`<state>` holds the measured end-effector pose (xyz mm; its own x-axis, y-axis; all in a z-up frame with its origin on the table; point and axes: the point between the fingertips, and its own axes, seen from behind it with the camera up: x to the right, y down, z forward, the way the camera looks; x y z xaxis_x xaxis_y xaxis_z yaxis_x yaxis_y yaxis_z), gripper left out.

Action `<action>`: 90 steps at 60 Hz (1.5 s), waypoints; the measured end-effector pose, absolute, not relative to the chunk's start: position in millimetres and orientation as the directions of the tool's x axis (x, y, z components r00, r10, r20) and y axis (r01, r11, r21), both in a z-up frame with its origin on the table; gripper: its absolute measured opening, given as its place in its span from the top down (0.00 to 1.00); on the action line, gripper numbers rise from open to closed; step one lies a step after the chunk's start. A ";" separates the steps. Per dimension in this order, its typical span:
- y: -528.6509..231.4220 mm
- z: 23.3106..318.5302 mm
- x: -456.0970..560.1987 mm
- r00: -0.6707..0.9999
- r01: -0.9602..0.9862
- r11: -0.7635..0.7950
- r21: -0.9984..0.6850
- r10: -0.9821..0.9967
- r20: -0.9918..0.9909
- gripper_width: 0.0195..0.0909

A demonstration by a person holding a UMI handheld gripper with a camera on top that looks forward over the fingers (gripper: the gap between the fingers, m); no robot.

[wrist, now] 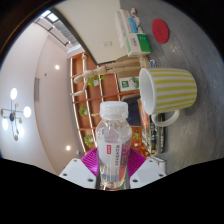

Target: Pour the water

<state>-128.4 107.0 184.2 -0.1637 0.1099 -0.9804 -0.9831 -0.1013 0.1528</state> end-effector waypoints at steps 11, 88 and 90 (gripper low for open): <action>122.0 187.2 -112.5 -0.444 -0.895 -0.109 0.433 0.123 -0.888 0.76; 88.2 138.6 173.3 0.833 -0.020 -0.246 -0.969 -0.540 0.119 0.75; 91.3 132.4 176.7 0.835 -0.034 -0.251 -0.967 -0.539 0.111 0.74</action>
